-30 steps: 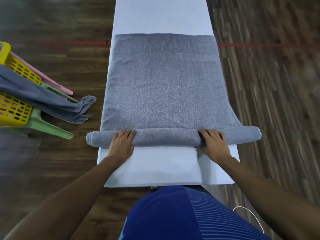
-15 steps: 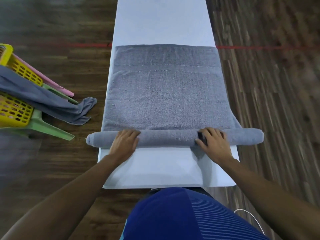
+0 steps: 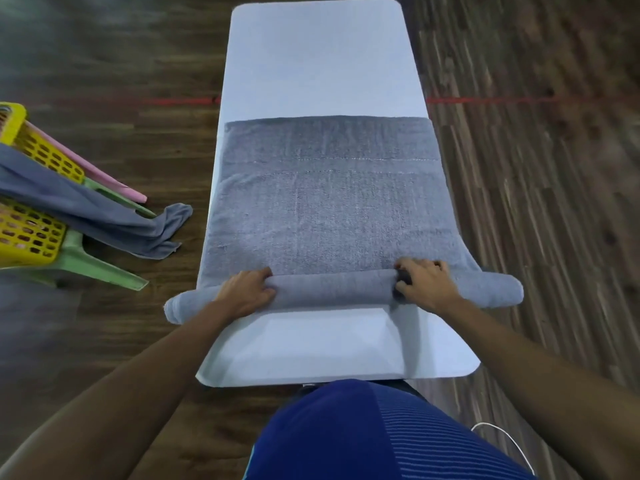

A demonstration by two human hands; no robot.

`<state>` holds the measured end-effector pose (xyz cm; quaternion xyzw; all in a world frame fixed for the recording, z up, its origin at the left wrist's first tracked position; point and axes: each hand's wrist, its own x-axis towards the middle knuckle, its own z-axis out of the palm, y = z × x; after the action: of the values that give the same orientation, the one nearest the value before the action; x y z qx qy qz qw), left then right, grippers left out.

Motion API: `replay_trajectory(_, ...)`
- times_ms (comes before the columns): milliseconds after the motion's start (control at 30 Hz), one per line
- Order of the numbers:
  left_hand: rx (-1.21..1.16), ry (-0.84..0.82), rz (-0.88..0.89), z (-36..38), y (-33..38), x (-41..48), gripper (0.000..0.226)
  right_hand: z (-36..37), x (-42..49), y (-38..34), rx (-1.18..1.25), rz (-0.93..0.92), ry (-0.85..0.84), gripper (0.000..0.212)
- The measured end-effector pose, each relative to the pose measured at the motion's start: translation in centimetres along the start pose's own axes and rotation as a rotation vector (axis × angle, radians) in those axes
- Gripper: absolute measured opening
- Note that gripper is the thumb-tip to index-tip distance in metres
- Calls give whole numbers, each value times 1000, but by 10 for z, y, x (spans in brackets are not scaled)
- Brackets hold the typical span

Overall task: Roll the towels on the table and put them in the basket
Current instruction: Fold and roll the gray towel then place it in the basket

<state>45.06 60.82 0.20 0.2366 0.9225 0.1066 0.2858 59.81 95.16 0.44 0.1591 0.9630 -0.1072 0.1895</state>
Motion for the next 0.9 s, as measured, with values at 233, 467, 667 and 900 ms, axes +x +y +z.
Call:
replay_trajectory(233, 219, 395, 293, 26, -3, -10, 40, 24, -20, 5, -22, -113, 198, 51)
replay_trajectory(467, 246, 241, 184, 24, 0, -10, 40, 20, -17, 0, -16, -81, 172, 44)
replay_trajectory(667, 36, 79, 69, 3, 5, -8, 36, -5, -5, 2, 6, -3, -63, 36)
replay_trajectory(900, 152, 480, 182, 28, -5, -11, 26, 15, -13, 3, 23, -95, 258, 44)
